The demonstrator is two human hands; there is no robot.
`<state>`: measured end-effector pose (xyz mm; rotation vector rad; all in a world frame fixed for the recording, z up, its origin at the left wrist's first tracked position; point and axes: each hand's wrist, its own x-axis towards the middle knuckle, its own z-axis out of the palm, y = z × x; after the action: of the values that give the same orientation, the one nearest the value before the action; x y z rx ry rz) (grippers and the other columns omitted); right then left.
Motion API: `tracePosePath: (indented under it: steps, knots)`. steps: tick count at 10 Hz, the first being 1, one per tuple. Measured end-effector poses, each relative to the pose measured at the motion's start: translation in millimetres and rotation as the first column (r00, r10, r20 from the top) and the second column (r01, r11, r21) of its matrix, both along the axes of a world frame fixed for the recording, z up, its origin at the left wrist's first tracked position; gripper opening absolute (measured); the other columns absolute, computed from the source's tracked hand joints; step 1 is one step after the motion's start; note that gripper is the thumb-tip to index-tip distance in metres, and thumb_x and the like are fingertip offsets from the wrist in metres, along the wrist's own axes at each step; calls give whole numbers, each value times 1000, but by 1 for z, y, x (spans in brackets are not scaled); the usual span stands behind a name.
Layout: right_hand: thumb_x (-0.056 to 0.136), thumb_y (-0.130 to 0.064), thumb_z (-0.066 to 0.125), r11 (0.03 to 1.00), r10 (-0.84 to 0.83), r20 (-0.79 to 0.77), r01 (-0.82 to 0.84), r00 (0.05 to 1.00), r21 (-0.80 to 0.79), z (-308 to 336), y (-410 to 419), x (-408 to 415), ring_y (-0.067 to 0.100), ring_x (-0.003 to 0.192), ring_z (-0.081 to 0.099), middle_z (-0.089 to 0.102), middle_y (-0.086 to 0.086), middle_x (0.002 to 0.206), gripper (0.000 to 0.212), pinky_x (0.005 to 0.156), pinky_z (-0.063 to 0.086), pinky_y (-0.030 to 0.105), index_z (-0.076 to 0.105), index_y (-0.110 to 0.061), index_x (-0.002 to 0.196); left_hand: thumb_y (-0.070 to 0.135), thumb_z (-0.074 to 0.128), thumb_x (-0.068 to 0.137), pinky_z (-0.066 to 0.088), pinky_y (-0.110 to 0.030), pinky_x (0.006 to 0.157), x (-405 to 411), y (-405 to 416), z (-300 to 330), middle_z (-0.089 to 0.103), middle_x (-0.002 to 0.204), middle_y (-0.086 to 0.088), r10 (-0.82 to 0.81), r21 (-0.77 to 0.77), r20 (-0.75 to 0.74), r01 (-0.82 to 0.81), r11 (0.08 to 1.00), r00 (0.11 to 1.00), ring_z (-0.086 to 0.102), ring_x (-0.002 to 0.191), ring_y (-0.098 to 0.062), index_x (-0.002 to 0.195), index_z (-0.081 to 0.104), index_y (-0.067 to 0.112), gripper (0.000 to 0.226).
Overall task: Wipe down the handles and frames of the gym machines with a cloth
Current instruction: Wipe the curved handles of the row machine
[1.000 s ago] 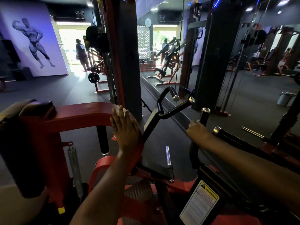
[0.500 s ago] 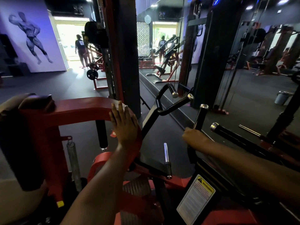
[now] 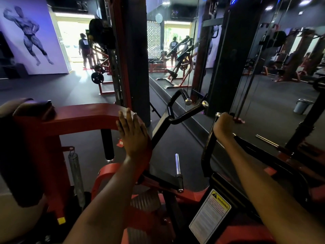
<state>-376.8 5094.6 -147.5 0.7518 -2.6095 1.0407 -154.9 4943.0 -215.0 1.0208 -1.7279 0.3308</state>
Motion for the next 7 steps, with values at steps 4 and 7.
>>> tracePosePath:
  steps: [4,7]
  knots:
    - [95,-5,36,996,4,277,20,961,-84,-55,5,10,44,116,44,47,30,125,34,95,37,46,42,12,123,26,32,101,-5,-44,120,3,1,2,28,153,-21,-64,118,32,60,991,997,11,144,-39,137,46,-2,48]
    - [97,-5,36,963,57,400,55,915,-263,-67,2,4,36,100,55,57,24,105,25,87,44,41,52,1,115,28,24,102,-5,-44,120,0,-5,-4,28,154,-19,-31,72,39,28,997,999,9,145,-37,137,47,0,51]
